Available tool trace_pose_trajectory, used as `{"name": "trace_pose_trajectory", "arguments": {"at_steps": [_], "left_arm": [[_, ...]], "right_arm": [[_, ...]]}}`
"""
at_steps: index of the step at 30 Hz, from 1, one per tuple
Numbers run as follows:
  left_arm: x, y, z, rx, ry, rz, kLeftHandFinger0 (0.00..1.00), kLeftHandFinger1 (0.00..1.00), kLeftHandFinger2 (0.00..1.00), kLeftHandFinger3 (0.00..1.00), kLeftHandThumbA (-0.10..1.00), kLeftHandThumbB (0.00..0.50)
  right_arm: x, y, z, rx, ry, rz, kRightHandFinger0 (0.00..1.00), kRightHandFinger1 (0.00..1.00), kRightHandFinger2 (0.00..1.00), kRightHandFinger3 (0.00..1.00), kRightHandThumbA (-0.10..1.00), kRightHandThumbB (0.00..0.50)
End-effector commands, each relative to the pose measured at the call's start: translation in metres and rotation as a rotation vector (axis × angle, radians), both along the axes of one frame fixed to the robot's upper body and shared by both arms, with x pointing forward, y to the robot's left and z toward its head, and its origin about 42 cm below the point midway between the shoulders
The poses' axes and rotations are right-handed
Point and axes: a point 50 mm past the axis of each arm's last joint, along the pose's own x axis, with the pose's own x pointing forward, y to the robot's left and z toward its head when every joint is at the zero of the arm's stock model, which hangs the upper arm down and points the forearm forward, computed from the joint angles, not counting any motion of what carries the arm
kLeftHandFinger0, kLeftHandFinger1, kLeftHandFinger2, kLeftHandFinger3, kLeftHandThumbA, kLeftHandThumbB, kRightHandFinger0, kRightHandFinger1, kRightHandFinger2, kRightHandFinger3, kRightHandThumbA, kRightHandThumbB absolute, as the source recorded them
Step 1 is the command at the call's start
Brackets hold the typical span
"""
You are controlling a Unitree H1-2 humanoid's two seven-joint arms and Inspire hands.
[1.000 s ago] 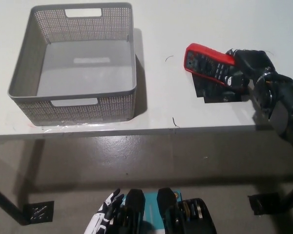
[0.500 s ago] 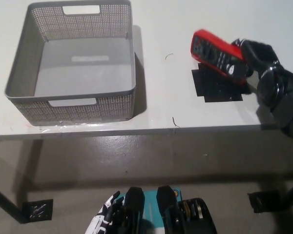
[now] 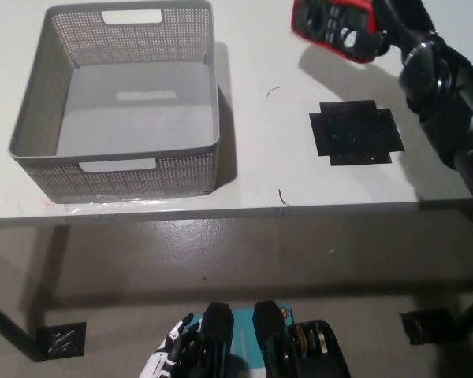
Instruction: Use the right hand to pick up a multimeter on the right side and put it into a container on the left side
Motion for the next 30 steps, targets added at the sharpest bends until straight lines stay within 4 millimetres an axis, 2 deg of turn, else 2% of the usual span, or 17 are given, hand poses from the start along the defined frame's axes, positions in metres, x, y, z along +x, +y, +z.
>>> {"name": "trace_pose_trajectory", "arguments": {"at_steps": [1,2,3,4,5,6,7,8,9,11,13,14,17,20,22,26,30], "left_arm": [[-0.005,0.002,0.002,-0.017,-0.032,-0.002,1.00,1.00,1.00,1.00,1.00,0.294],[-0.007,0.002,0.002,-0.013,-0.028,-0.002,1.00,1.00,1.00,1.00,1.00,0.294],[-0.008,0.002,0.003,-0.011,-0.025,-0.002,1.00,1.00,1.00,1.00,1.00,0.303],[-0.009,0.003,0.003,-0.012,-0.020,-0.002,1.00,1.00,1.00,1.00,1.00,0.314],[-0.010,0.003,0.002,-0.013,-0.012,0.001,1.00,1.00,1.00,1.00,1.00,0.329],[-0.011,0.003,0.002,-0.013,-0.008,0.004,1.00,1.00,1.00,1.00,1.00,0.329],[-0.013,0.002,0.001,-0.001,-0.013,0.006,1.00,1.00,1.00,1.00,1.00,0.333],[-0.014,0.002,0.001,0.006,-0.014,0.004,1.00,1.00,1.00,1.00,1.00,0.327],[-0.014,0.001,0.001,0.018,-0.018,0.000,1.00,1.00,1.00,1.00,1.00,0.325],[-0.012,0.001,0.001,0.013,-0.025,-0.002,1.00,1.00,1.00,1.00,1.00,0.336],[-0.014,-0.001,0.001,0.014,-0.025,-0.004,1.00,1.00,1.00,1.00,1.00,0.350],[-0.016,0.000,0.000,0.015,-0.021,-0.008,1.00,1.00,1.00,1.00,1.00,0.361],[-0.018,0.001,-0.002,0.017,-0.015,-0.017,1.00,1.00,1.00,1.00,1.00,0.336],[-0.020,0.000,-0.004,0.020,-0.021,-0.023,1.00,1.00,1.00,1.00,1.00,0.281],[-0.021,-0.001,-0.004,0.008,-0.011,-0.031,1.00,1.00,1.00,1.00,1.00,0.304],[-0.026,-0.002,-0.007,0.004,0.001,-0.037,1.00,1.00,1.00,1.00,1.00,0.284],[-0.031,-0.002,-0.009,0.011,0.000,-0.030,1.00,1.00,1.00,1.00,1.00,0.283]], "right_arm": [[0.001,0.042,0.079,0.055,-0.189,0.124,0.00,0.44,0.85,0.81,-0.10,0.170],[0.000,0.052,0.080,0.064,-0.184,0.139,0.00,0.43,0.84,0.80,-0.10,0.206],[-0.001,0.062,0.082,0.067,-0.187,0.161,0.06,0.47,0.85,0.79,-0.10,0.249],[-0.002,0.067,0.082,0.072,-0.192,0.170,0.01,0.34,0.69,0.67,-0.10,0.238],[-0.004,0.076,0.081,0.083,-0.199,0.188,0.00,0.26,0.61,0.60,-0.10,0.203],[-0.005,0.082,0.082,0.089,-0.201,0.198,0.00,0.24,0.60,0.59,-0.10,0.196],[-0.007,0.094,0.081,0.098,-0.200,0.218,0.00,0.22,0.60,0.58,-0.10,0.170],[-0.010,0.107,0.082,0.102,-0.199,0.232,0.00,0.24,0.68,0.64,-0.10,0.162],[-0.013,0.119,0.083,0.104,-0.207,0.258,0.00,0.27,0.74,0.70,-0.10,0.177],[-0.018,0.138,0.087,0.114,-0.212,0.296,0.00,0.29,0.79,0.76,-0.10,0.176],[-0.024,0.162,0.090,0.113,-0.215,0.336,0.00,0.29,0.79,0.75,-0.10,0.161],[-0.027,0.169,0.089,0.113,-0.218,0.345,0.00,0.30,0.79,0.75,-0.10,0.176],[-0.033,0.184,0.089,0.114,-0.233,0.377,0.00,0.29,0.79,0.77,-0.10,0.180],[-0.039,0.199,0.098,0.132,-0.245,0.403,0.00,0.30,0.76,0.88,-0.10,0.108],[-0.041,0.204,0.103,0.133,-0.256,0.419,0.00,0.31,0.77,0.89,-0.10,0.111],[-0.048,0.215,0.116,0.129,-0.284,0.451,0.00,0.34,0.82,0.89,-0.10,0.117],[-0.049,0.213,0.137,0.110,-0.331,0.465,0.00,0.31,0.77,0.87,-0.10,0.123]]}}
